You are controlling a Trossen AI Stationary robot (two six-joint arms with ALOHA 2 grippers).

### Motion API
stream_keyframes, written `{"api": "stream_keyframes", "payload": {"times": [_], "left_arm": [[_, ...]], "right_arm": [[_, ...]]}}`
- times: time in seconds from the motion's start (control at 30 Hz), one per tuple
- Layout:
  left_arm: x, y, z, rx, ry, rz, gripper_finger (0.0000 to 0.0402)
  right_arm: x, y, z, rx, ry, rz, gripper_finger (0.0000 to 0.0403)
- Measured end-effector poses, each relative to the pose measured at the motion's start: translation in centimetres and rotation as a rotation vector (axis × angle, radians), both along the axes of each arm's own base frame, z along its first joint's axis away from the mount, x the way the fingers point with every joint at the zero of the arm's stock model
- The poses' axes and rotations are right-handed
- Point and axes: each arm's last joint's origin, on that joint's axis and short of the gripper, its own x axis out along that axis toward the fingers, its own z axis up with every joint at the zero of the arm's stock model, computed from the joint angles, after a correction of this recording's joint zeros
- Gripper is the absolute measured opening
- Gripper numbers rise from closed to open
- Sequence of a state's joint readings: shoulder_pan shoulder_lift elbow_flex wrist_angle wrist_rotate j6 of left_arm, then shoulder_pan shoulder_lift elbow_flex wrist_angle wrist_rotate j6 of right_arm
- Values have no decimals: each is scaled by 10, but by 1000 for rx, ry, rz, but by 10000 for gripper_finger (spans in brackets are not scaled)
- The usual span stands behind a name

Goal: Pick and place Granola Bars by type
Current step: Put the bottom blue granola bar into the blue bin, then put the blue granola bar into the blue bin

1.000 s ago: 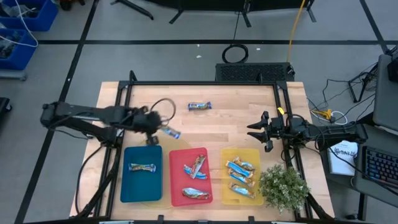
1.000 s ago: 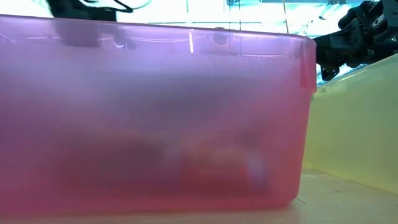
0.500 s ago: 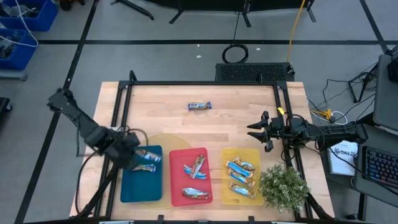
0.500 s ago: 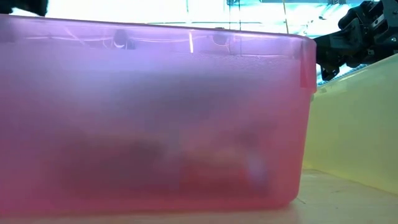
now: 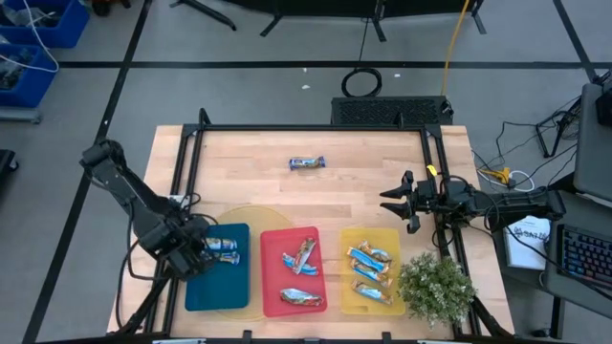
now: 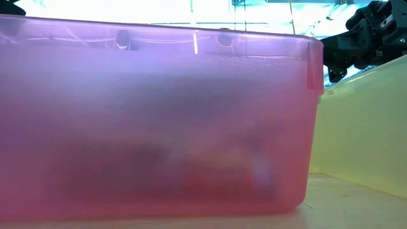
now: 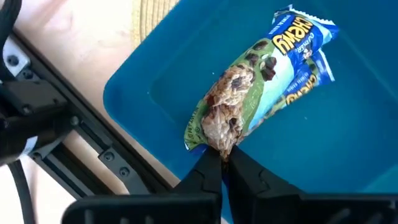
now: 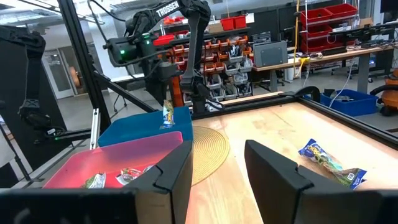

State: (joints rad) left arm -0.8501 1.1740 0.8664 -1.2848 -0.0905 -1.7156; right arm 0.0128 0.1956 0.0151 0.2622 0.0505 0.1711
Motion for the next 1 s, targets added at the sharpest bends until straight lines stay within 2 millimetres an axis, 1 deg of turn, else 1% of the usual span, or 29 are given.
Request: {"api": "stream_keyframes", "payload": {"times": [0.1,0.27,0.37,0.43,0.53,0.6,0.67,0.73,0.8,0.87,0.93,1.0], "left_arm": [[1,0,-2,23,-1,31,20],[6,2,-2,13,-11,82,79],[7,4,-2,18,-12,76,108],[10,7,-2,55,-46,44,122],[18,16,0,197,-155,-22,137],[26,25,2,326,-231,-68,144],[33,36,5,499,-316,-77,147],[42,49,9,694,-405,-47,148],[50,64,13,825,-435,4,149],[62,81,13,859,-384,21,149],[76,99,13,815,-313,-6,148],[92,118,14,758,-300,-82,146]], "right_arm": [[0,0,0,0,0,0,137],[0,0,0,0,0,0,137],[0,0,0,0,-1,0,137],[0,0,0,0,-1,0,137],[0,0,0,0,-1,0,137],[0,0,0,0,-1,0,137],[0,0,0,0,-1,0,137],[0,0,0,0,-1,0,137],[0,0,0,0,-2,0,137],[0,0,0,0,-2,0,137],[0,0,0,0,-1,0,137],[0,0,0,0,-2,0,137]]}}
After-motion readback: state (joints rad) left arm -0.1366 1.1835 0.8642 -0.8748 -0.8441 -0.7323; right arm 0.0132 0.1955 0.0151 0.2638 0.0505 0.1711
